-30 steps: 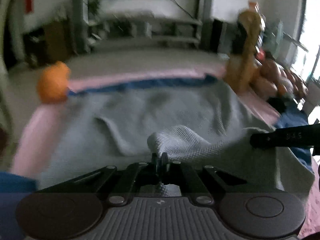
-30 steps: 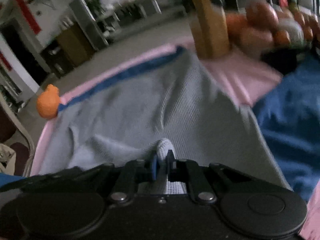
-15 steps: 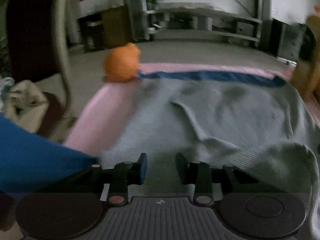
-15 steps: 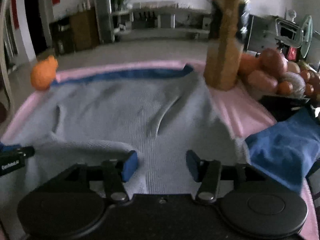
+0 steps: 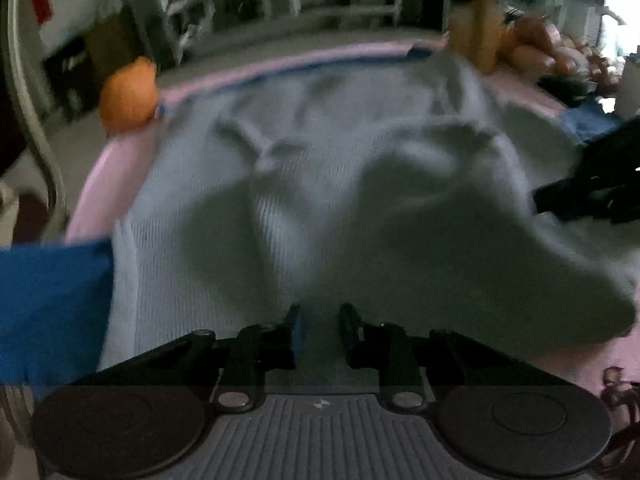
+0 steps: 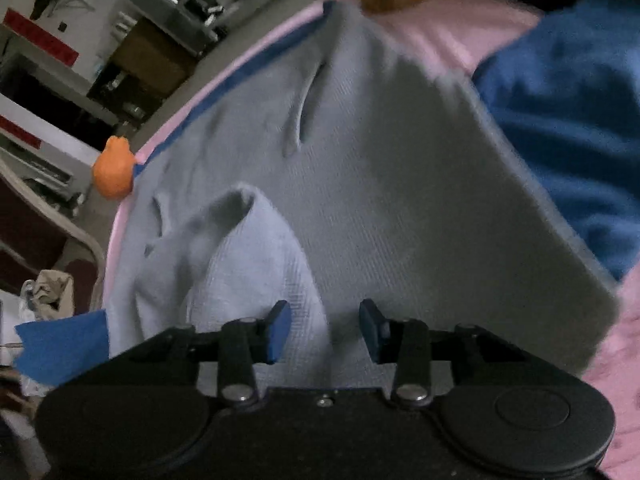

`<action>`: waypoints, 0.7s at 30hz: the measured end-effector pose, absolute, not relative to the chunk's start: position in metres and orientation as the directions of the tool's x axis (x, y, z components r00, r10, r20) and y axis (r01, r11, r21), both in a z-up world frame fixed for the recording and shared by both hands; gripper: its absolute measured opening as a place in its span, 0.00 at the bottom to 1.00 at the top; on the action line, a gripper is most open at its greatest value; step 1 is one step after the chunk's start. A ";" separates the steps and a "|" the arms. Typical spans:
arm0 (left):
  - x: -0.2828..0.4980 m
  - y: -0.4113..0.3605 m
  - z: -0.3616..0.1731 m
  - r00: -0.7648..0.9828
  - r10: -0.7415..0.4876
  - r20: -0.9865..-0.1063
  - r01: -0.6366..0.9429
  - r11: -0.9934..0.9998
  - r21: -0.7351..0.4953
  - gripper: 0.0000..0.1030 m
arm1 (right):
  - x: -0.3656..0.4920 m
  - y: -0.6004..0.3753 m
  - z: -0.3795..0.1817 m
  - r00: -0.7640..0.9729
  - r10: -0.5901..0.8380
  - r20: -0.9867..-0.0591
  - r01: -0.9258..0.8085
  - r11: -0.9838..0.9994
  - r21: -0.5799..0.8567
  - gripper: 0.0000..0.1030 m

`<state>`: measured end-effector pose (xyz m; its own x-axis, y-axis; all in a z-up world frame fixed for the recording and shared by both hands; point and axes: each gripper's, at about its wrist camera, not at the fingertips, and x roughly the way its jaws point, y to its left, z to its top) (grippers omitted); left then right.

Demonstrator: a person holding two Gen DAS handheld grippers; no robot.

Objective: Fold clothes

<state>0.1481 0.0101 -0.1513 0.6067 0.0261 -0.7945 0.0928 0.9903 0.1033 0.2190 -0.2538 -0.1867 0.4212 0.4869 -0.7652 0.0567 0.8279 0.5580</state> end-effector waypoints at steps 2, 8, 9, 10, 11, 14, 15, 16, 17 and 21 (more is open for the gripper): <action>0.148 0.012 -0.151 0.604 0.030 -0.796 0.085 0.991 0.102 0.23 | 0.218 -0.250 -0.180 0.468 0.443 -0.765 0.034 0.856 0.516 0.02; 0.148 0.018 -0.152 0.597 0.044 -0.801 0.062 0.993 0.100 0.28 | 0.214 -0.231 -0.170 0.577 0.246 -0.779 -0.025 0.959 0.284 0.02; 0.146 0.018 -0.151 0.598 0.044 -0.800 0.062 0.993 0.101 0.28 | 0.213 -0.228 -0.170 0.589 0.222 -0.777 -0.032 0.967 0.252 0.03; 0.143 0.018 -0.149 0.599 0.045 -0.800 0.059 0.993 0.100 0.28 | 0.213 -0.228 -0.168 0.598 0.202 -0.776 -0.029 0.973 0.231 0.08; 0.140 0.019 -0.146 0.600 0.045 -0.799 0.053 0.994 0.096 0.28 | 0.211 -0.232 -0.166 0.607 0.183 -0.774 -0.018 0.976 0.217 0.09; 0.125 0.022 -0.132 0.626 0.011 -0.780 0.048 0.997 0.052 0.23 | 0.202 -0.246 -0.154 0.613 0.198 -0.765 0.027 0.962 0.271 0.14; 0.119 0.020 -0.128 0.638 -0.002 -0.770 0.060 0.997 0.047 0.23 | 0.196 -0.251 -0.148 0.613 0.239 -0.753 0.032 0.945 0.327 0.14; 0.114 0.017 -0.127 0.648 -0.011 -0.762 0.077 0.996 0.051 0.23 | 0.190 -0.257 -0.142 0.613 0.280 -0.739 0.037 0.924 0.381 0.15; 0.108 0.013 -0.125 0.658 -0.021 -0.753 0.095 0.994 0.056 0.23 | 0.183 -0.258 -0.137 0.607 0.328 -0.724 0.020 0.904 0.427 0.16; 0.105 0.000 -0.145 0.613 0.018 -0.790 0.148 0.979 0.137 0.17 | 0.161 -0.239 -0.139 0.528 0.466 -0.709 -0.093 0.863 0.497 0.16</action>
